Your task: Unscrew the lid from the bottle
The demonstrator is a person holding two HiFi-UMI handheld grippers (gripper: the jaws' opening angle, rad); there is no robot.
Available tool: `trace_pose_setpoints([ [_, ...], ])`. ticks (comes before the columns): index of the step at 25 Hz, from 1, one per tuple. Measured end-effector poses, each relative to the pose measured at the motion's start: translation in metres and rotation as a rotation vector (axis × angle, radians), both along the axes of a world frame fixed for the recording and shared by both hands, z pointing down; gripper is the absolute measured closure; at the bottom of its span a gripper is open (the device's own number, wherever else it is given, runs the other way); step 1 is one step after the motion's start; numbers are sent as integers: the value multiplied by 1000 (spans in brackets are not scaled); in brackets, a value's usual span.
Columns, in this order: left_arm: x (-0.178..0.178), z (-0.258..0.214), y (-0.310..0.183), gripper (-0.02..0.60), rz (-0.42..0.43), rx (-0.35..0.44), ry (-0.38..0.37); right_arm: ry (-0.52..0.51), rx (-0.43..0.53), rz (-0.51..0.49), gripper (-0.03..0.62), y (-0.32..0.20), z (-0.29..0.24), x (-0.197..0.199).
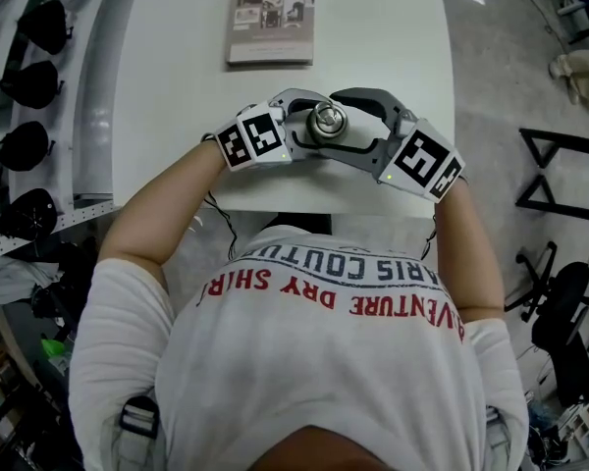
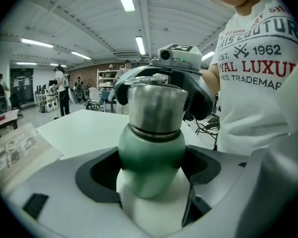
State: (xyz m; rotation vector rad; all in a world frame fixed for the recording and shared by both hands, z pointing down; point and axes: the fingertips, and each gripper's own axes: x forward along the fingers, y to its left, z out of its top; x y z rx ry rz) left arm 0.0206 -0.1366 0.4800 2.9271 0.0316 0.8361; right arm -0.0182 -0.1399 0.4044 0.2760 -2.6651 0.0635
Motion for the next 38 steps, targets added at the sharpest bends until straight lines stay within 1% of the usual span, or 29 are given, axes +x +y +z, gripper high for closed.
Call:
trace_pose_setpoints([
  [3, 0, 0, -1, 196, -87, 2, 10, -52, -6, 103, 287, 1, -5, 3],
  [7, -1, 1, -3, 196, -202, 0, 9, -140, -49, 229, 287, 4, -10, 8],
  [11, 0, 0, -6, 196, -329, 2, 22, -154, -15, 386, 287, -1, -8, 15],
  [13, 0, 0, -7, 196, -393, 8, 32, -157, -7, 446, 287, -3, -6, 18],
  [18, -1, 1, -10, 198, -533, 11, 38, -141, 7, 504, 289, -2, -3, 15],
  [21, -2, 0, -12, 198, -599, 21, 47, -123, 28, 518, 289, -2, -2, 12],
  [24, -2, -1, -13, 196, -629, 29, 60, -110, 35, 521, 292, -3, -1, 9],
  [29, -2, -3, -13, 198, -632, 34, 73, -100, 58, 525, 338, -6, -3, 7],
  [32, -2, -2, -13, 196, -638, 32, 72, -96, 63, 515, 342, -7, -2, 6],
  [35, -2, 0, -13, 198, -626, 25, 66, -99, 63, 501, 344, -8, -2, 6],
  [38, -2, 1, -11, 198, -597, 15, 58, -99, 62, 480, 345, -7, -2, 6],
])
